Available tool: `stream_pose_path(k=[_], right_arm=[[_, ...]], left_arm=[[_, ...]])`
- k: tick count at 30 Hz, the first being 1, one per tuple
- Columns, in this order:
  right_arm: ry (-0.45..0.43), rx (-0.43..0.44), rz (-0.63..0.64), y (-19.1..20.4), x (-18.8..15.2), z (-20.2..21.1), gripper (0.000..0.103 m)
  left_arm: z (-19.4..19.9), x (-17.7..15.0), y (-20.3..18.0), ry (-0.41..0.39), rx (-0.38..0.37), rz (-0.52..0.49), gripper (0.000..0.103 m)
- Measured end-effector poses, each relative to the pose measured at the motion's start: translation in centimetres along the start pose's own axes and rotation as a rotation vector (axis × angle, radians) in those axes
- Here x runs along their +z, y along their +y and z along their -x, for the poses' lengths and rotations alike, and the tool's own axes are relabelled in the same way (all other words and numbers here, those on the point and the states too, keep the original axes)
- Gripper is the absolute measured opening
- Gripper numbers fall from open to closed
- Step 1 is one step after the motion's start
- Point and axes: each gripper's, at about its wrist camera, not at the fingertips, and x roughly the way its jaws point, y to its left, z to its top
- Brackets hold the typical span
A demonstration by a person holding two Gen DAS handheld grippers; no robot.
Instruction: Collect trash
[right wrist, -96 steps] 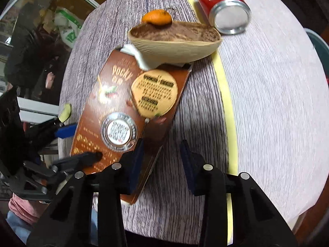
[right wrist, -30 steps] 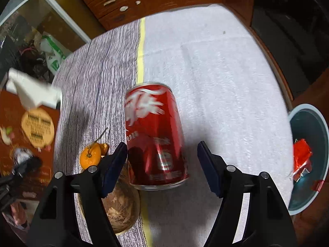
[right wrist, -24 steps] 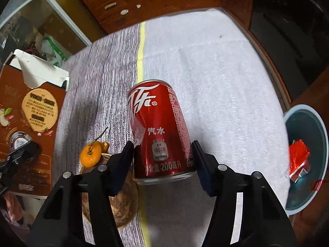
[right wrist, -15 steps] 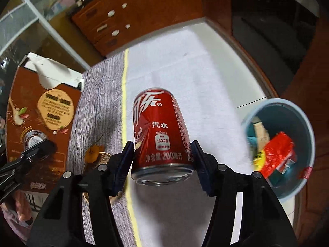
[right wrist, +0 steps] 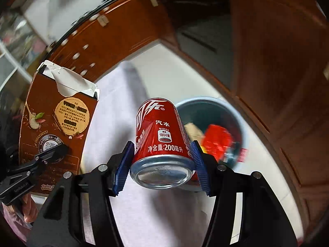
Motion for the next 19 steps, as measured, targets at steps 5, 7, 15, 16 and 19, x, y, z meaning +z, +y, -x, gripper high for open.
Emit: stream_pose_path(k=[5,7,15,16,19], right_arm=[[0.011,-0.039,-0.074,-4.6,-0.7,-0.5,0.054],[0.016,-0.052,-0.096,-5.9,-0.9,-1.1,0.054],[0.062,-0.064,-0.145,-8.6,-1.1,-4.0,0.054],[0.065,-0.065,-0.151,-8.7,-1.1,-4.3,0.054],[0.074,-0.067,-0.162,-9.2,-1.0,-5.0,0.054]], left_arm=[[-5.7,2.1,-3.5,0.08,-0.036,-0.047,0.019],[-8.0,2.7,-4.5,0.109,-0.039,-0.061,0.019],[-14.8,3.7,-5.6,0.2,-0.031,-0.075,0.023],[-15.7,3.7,-5.6,0.212,-0.027,-0.07,0.026],[-16.8,3.4,-5.5,0.223,-0.006,-0.069,0.049]])
